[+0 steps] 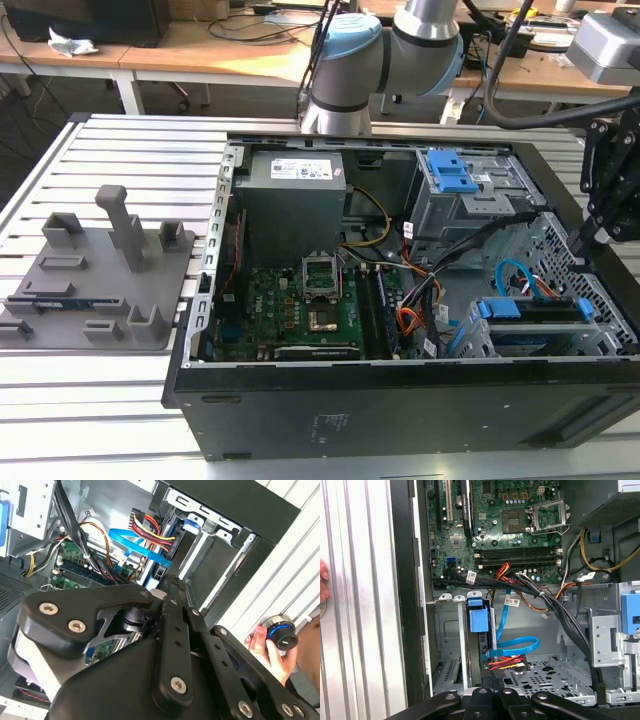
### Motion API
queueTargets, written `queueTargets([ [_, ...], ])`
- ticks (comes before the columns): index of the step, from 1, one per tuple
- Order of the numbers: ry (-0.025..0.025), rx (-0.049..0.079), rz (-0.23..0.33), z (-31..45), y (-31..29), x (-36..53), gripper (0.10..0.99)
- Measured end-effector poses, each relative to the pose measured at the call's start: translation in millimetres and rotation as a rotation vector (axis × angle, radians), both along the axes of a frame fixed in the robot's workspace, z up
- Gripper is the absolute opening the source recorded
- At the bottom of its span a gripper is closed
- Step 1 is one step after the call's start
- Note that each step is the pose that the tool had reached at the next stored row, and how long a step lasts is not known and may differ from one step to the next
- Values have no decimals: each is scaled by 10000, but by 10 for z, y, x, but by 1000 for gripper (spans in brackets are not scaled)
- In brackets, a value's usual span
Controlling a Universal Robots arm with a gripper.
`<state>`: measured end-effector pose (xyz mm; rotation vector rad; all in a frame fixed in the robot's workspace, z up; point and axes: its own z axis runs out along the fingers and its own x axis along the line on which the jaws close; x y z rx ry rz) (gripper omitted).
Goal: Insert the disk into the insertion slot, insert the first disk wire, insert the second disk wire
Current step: 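Insert the second disk wire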
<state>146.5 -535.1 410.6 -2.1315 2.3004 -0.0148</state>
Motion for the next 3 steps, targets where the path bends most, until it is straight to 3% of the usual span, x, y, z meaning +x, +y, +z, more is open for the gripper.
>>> queueTargets([
  [3, -6, 0, 0, 0, 0, 0, 106],
])
